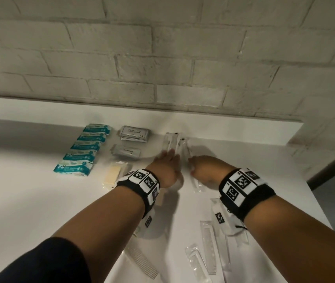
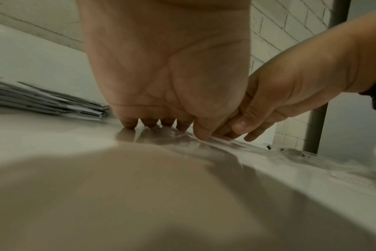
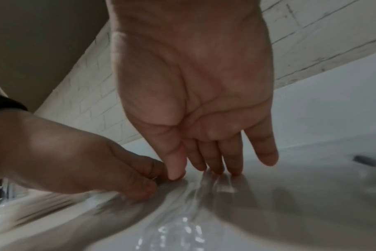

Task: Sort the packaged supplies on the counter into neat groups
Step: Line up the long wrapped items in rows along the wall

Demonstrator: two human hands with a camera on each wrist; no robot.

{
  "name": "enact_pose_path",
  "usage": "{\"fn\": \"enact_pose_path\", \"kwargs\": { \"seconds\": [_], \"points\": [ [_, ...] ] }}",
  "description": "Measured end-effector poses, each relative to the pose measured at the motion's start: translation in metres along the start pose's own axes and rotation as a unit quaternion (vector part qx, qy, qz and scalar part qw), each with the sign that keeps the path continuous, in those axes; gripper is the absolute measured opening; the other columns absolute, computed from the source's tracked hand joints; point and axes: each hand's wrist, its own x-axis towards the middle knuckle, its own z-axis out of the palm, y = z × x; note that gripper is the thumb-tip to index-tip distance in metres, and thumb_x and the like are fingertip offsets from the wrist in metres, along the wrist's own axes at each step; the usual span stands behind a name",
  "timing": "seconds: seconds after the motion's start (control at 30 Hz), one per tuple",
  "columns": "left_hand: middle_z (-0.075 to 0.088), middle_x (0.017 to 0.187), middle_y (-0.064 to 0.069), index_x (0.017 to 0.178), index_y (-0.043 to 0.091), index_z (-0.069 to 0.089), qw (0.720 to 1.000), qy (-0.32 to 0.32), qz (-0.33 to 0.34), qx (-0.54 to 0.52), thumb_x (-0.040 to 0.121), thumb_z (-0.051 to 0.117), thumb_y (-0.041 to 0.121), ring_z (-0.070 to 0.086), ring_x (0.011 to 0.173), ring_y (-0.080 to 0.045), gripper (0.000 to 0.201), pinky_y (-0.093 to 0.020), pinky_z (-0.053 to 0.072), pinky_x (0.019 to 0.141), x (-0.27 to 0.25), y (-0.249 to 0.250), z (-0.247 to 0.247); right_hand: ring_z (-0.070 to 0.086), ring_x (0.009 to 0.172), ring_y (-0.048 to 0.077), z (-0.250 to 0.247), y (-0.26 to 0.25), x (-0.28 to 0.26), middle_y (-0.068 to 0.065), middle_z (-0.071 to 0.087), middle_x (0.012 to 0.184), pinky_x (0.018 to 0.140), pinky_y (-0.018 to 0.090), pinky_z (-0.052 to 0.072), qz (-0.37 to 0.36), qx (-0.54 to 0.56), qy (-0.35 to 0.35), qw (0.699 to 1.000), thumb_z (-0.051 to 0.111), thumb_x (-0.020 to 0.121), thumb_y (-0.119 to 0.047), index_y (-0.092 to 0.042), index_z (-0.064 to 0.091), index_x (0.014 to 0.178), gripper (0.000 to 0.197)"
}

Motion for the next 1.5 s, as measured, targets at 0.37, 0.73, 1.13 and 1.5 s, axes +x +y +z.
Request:
{"fn": "enact_pose_path", "kwargs": {
  "seconds": [0.37, 0.73, 1.13, 1.5],
  "points": [
    [-0.009, 0.161, -0.002, 0.154, 0.021, -0.004, 0.999, 0.010, -0.002, -0.040, 0.094, 0.028, 0.046, -0.008, 0.148, -0.027, 0.072, -0.048, 0.001, 0.118, -0.006, 0.006, -0.007, 0.034, 0.139, 0.027, -0.015, -0.001, 0.004, 0.011, 0.030, 0.154, 0.108, 0.027, 0.029, -0.012, 0.144, -0.010, 0.989, 0.041, 0.095, -0.004, -0.011, 0.025, 0.151, 0.058],
    [0.000, 0.162, -0.002, 0.154, 0.018, 0.009, 0.999, -0.020, 0.035, 0.022, 0.101, 0.030, 0.040, 0.000, 0.149, -0.029, 0.061, -0.052, 0.009, 0.116, -0.008, 0.015, -0.002, 0.045, 0.039, 0.018, -0.040, 0.088, -0.044, 0.010, 0.052, 0.058, 0.042, 0.022, 0.040, 0.256, 0.211, -0.106, 0.937, 0.065, 0.089, -0.023, -0.002, 0.059, 0.094, 0.023],
    [0.000, 0.162, -0.002, 0.153, 0.018, 0.009, 0.999, -0.023, 0.040, 0.006, 0.101, 0.030, 0.040, 0.000, 0.149, -0.029, 0.061, -0.051, 0.008, 0.116, -0.009, 0.014, -0.003, 0.061, 0.101, 0.031, -0.024, 0.060, -0.022, 0.016, 0.064, 0.110, 0.073, 0.028, 0.043, 0.151, 0.015, 0.063, 0.986, 0.052, 0.087, -0.009, 0.001, 0.058, 0.114, 0.029],
    [-0.002, 0.162, -0.003, 0.154, 0.016, 0.007, 0.999, -0.035, 0.033, -0.004, 0.102, 0.029, 0.035, -0.003, 0.149, -0.029, 0.059, -0.052, 0.005, 0.117, -0.011, 0.017, -0.006, 0.041, 0.134, 0.023, -0.009, 0.032, -0.010, 0.005, 0.042, 0.148, 0.109, 0.029, 0.031, 0.006, 0.019, 0.017, 1.000, 0.055, 0.093, -0.026, -0.016, 0.046, 0.140, 0.048]
  ]
}}
